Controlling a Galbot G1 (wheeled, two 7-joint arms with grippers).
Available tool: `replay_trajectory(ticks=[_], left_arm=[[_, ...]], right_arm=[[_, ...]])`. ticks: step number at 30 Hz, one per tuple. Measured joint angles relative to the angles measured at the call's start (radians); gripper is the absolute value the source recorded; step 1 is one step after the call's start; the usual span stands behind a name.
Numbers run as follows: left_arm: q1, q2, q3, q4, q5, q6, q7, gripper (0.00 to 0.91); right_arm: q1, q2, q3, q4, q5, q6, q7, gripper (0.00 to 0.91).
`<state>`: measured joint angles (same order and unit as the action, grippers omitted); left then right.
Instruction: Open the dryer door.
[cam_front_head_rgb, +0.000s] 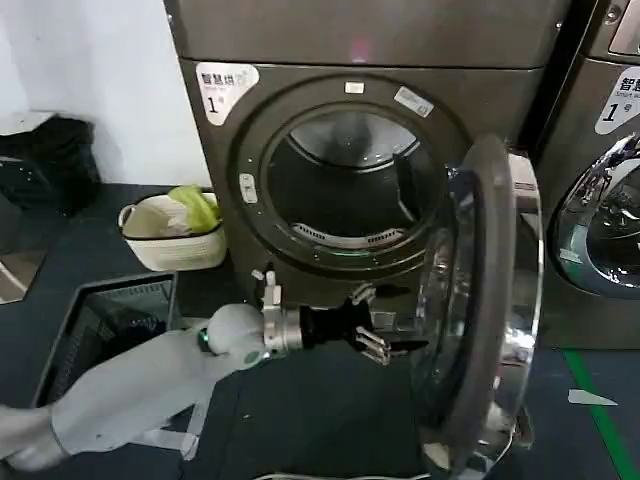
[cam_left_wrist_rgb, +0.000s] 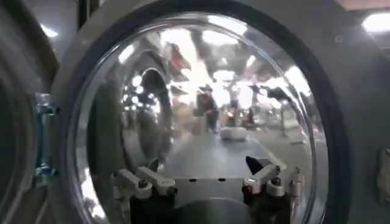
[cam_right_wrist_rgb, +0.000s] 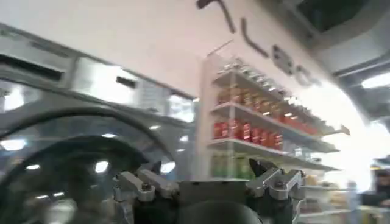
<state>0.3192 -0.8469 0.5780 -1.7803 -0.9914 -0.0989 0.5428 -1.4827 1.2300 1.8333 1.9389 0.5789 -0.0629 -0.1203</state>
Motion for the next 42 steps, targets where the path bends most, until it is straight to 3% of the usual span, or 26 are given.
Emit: replay_trajectory(ticks=[7, 15, 24, 31, 42], left_arm=[[-0.039, -0.055, 0.045, 0.018, 0.001, -0.004, -0.006, 0.907], [-0.079, -0.121, 0.099, 0.052, -0.002, -0.014, -0.006, 0.907], [-0.121, -0.200, 0.165, 0.097, -0.001, -0.019, -0.006, 0.907], [-0.141, -0.269, 0.207, 0.139, 0.005, -0.020, -0.019, 0.907], [-0.147, -0.390, 0.247, 0.228, 0.034, -0.026, -0.037, 0.907]], right_arm=[[-0.002, 0.005, 0.053, -0.010, -0.022, 0.010, 0.045, 0.907], [-0.012, 0.004, 0.122, 0.011, -0.030, -0.039, 0.117, 0.907], [-0.011, 0.018, 0.209, 0.009, -0.052, -0.052, 0.136, 0.907], [0.022, 0.031, 0.264, -0.008, -0.136, -0.068, 0.165, 0.907], [0.039, 0.001, 0.353, -0.020, -0.159, -0.082, 0.151, 0.907]])
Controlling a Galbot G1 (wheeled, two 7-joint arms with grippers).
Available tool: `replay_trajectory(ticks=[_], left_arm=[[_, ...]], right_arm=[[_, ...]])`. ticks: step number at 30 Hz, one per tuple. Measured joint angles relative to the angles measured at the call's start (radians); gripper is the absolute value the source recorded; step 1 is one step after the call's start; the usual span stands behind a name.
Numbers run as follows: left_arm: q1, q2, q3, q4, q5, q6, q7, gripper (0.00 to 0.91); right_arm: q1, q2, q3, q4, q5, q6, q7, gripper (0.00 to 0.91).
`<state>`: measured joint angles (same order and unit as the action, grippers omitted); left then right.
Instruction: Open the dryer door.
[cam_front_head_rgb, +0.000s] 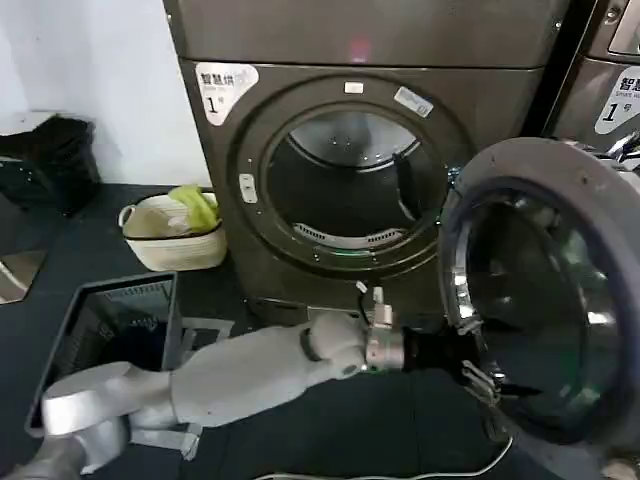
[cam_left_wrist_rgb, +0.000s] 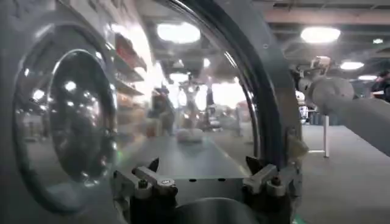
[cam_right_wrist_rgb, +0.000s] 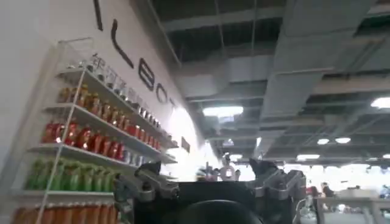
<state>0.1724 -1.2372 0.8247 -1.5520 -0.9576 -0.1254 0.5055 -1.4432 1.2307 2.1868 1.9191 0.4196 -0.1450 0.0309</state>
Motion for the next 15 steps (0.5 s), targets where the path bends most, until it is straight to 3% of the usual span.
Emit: replay_trajectory(ticks=[15], left_arm=[[-0.035, -0.141, 0.049, 0.099, 0.011, -0.015, -0.041, 0.907]], right_arm=[[0.007, -0.029, 0.023, -0.016, 0.007, 0.031, -0.039, 0.907]])
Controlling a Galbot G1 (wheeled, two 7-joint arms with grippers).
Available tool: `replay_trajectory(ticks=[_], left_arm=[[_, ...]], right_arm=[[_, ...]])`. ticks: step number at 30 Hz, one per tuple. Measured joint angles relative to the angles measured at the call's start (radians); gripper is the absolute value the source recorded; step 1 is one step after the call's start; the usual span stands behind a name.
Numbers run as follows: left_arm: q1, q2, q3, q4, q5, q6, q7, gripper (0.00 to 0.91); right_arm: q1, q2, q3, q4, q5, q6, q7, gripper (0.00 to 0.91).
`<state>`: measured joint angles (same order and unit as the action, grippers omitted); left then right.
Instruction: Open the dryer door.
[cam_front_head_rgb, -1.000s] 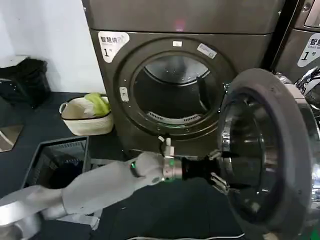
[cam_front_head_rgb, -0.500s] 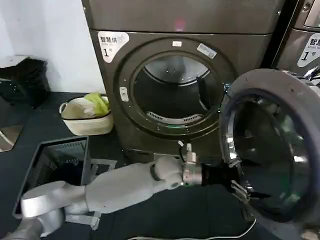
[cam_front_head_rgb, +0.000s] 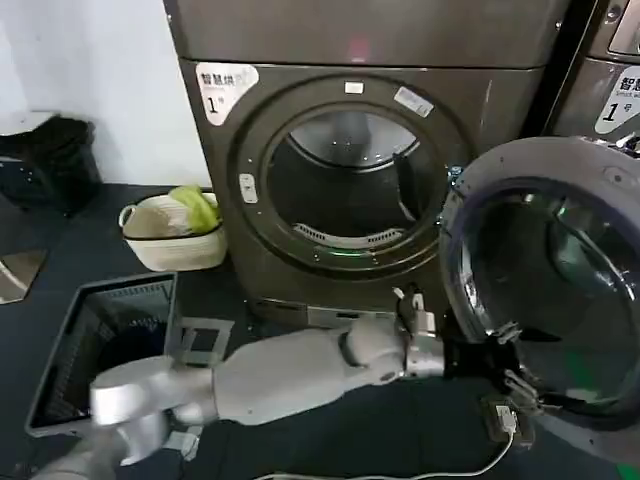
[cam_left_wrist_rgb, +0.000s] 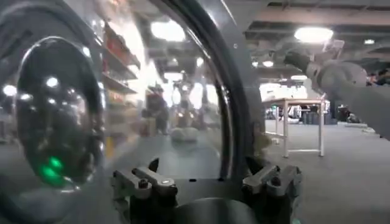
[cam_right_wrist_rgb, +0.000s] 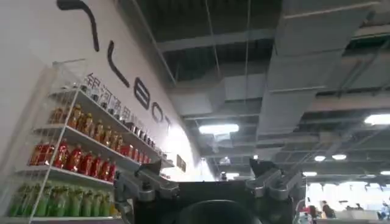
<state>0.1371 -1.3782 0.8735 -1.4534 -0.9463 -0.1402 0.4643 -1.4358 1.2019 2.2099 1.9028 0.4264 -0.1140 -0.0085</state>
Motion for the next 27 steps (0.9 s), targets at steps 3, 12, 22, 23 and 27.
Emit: replay_trajectory(ticks=[3, 12, 22, 23, 27], left_arm=[[-0.010, -0.024, 0.012, 0.019, 0.016, -0.034, -0.015, 0.907], [-0.037, -0.096, 0.016, 0.091, 0.039, -0.053, -0.042, 0.907], [-0.050, -0.135, 0.025, 0.125, 0.058, -0.057, -0.059, 0.907], [-0.051, -0.138, 0.026, 0.129, 0.060, -0.059, -0.066, 0.907], [-0.059, -0.153, 0.029, 0.144, 0.062, -0.065, -0.079, 0.907]], right_arm=[[-0.005, 0.000, 0.002, 0.000, 0.003, 0.002, -0.001, 0.907], [-0.014, -0.001, 0.007, 0.006, 0.017, 0.002, -0.004, 0.907], [-0.020, -0.002, 0.013, 0.006, 0.026, 0.001, -0.004, 0.907], [-0.021, -0.003, 0.014, 0.005, 0.027, 0.001, -0.005, 0.907], [-0.022, -0.005, 0.014, 0.004, 0.032, 0.001, -0.005, 0.907]])
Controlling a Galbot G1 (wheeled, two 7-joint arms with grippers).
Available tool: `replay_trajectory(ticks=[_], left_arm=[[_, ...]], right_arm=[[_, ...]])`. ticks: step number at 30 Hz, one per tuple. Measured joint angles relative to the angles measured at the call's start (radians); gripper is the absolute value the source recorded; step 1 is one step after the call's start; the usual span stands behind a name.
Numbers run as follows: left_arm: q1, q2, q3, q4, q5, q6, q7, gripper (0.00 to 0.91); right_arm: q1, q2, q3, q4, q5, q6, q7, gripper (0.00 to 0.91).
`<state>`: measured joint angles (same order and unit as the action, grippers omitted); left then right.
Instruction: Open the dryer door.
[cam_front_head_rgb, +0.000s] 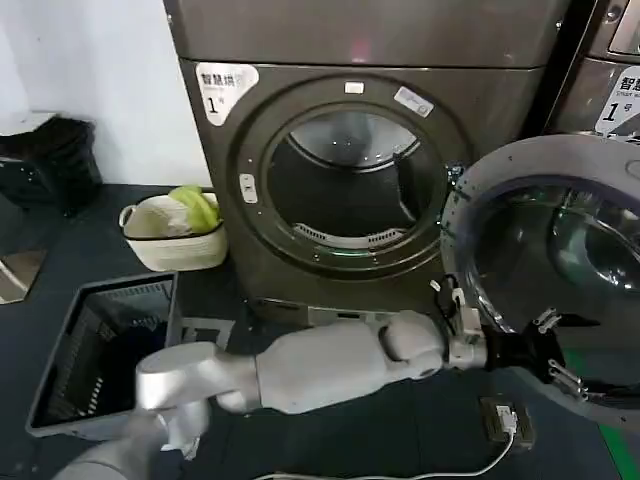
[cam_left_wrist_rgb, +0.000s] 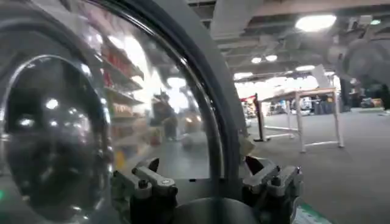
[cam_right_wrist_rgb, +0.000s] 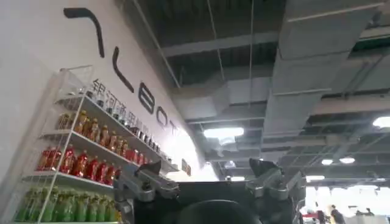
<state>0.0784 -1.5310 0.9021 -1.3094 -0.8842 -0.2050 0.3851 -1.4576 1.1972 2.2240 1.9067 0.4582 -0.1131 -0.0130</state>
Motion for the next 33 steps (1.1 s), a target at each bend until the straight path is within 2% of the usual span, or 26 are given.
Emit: replay_trajectory(ticks=[33], left_arm=[[-0.054, -0.079, 0.002, 0.130, 0.026, -0.042, -0.005, 0.907]], right_arm=[[0.008, -0.019, -0.008, 0.007, 0.003, -0.004, -0.003, 0.907]])
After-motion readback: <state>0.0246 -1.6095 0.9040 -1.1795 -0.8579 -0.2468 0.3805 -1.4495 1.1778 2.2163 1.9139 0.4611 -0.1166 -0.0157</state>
